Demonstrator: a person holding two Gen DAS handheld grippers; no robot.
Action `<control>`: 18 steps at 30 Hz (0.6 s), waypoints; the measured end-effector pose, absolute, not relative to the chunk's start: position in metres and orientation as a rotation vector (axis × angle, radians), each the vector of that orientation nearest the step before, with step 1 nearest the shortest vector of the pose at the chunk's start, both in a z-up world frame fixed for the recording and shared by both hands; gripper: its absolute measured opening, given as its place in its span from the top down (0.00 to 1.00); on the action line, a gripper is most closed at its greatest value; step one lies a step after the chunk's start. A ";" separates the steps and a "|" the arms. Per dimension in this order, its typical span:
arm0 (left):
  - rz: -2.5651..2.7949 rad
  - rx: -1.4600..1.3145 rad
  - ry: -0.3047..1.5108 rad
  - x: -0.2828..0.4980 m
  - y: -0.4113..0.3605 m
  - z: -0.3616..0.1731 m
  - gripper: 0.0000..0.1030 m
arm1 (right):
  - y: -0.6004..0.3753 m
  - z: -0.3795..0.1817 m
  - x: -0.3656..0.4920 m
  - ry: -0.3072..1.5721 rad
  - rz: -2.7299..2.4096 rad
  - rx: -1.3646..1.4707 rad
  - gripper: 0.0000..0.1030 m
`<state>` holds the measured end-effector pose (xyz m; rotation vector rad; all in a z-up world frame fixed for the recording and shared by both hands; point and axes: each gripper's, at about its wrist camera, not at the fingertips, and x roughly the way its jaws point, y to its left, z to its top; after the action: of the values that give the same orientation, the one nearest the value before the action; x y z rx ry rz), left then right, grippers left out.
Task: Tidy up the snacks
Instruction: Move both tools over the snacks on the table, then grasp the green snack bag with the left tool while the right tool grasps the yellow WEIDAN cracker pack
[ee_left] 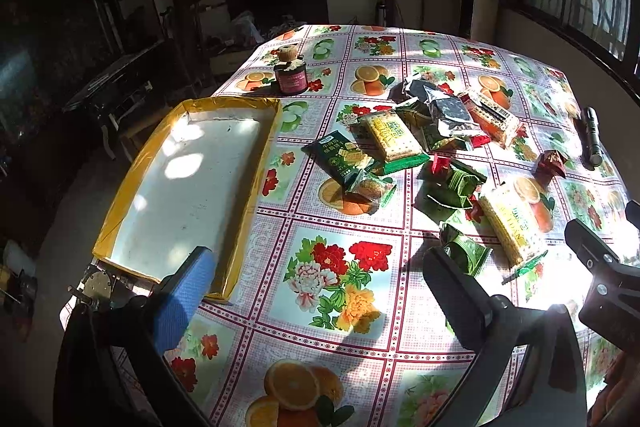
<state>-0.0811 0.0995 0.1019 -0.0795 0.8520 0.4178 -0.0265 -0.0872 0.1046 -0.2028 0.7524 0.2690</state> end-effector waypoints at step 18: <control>0.234 -0.113 0.985 -0.046 0.078 0.057 0.00 | -0.107 0.059 -0.016 0.873 0.383 -0.168 0.01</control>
<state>-0.0458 0.0779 0.0573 -0.1134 0.9854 0.2336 -0.0164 -0.1067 0.0590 -0.1683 0.8725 0.3830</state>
